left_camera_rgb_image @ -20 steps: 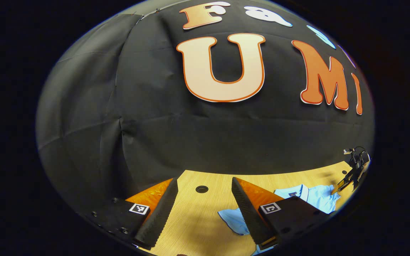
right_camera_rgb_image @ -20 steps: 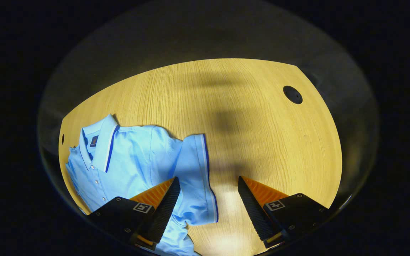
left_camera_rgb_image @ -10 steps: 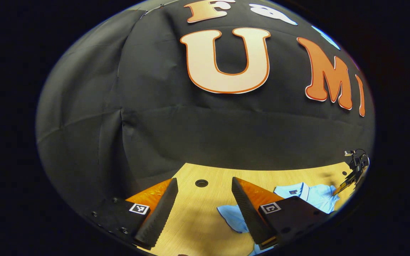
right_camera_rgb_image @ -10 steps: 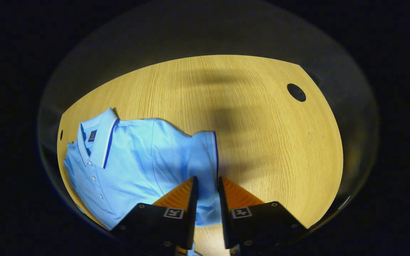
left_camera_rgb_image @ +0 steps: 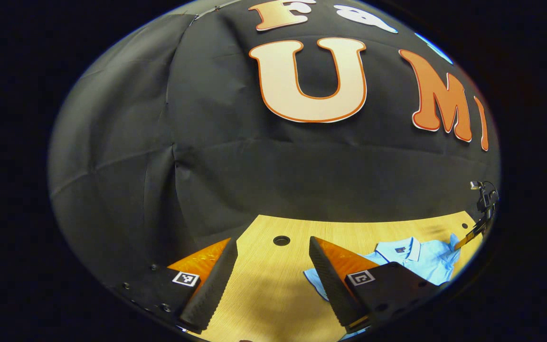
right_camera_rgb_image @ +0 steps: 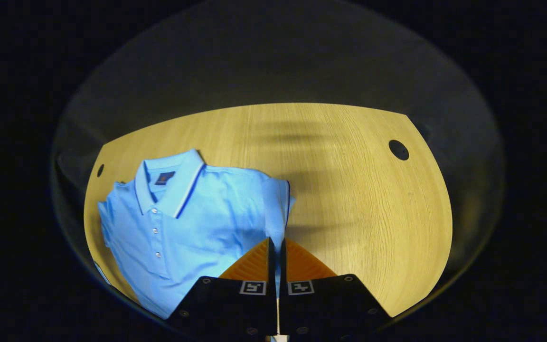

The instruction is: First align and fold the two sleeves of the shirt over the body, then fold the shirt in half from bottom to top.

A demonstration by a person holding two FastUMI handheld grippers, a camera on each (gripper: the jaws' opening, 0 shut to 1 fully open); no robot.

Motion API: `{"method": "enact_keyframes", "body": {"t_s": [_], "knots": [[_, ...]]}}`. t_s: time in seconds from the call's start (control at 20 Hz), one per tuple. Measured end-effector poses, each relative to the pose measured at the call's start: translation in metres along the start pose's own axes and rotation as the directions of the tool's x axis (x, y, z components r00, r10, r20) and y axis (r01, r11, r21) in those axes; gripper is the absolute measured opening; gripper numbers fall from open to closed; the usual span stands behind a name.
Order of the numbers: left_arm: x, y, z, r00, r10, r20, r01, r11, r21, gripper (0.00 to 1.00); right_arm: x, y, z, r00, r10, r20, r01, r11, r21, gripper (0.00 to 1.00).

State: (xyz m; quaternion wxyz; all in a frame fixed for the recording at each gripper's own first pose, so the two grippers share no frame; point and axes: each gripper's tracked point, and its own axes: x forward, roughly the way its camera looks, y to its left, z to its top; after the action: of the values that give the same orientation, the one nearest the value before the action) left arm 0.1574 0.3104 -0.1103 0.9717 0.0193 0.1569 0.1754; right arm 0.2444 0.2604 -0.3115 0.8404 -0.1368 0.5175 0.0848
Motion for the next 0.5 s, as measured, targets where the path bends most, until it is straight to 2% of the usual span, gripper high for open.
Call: {"method": "enact_keyframes", "body": {"t_s": [0.35,0.5], "knots": [[-0.006,0.035,-0.006,1.000,0.010,-0.005,-0.010,1.000,0.012,0.96,-0.044,0.097,0.009,0.986,0.156,0.055,-0.157,0.987,0.014,0.02],[-0.006,0.050,-0.009,1.000,0.005,-0.017,-0.005,1.000,-0.002,0.97,-0.042,0.127,0.000,0.986,0.163,0.038,-0.163,0.986,-0.021,0.02]]}}
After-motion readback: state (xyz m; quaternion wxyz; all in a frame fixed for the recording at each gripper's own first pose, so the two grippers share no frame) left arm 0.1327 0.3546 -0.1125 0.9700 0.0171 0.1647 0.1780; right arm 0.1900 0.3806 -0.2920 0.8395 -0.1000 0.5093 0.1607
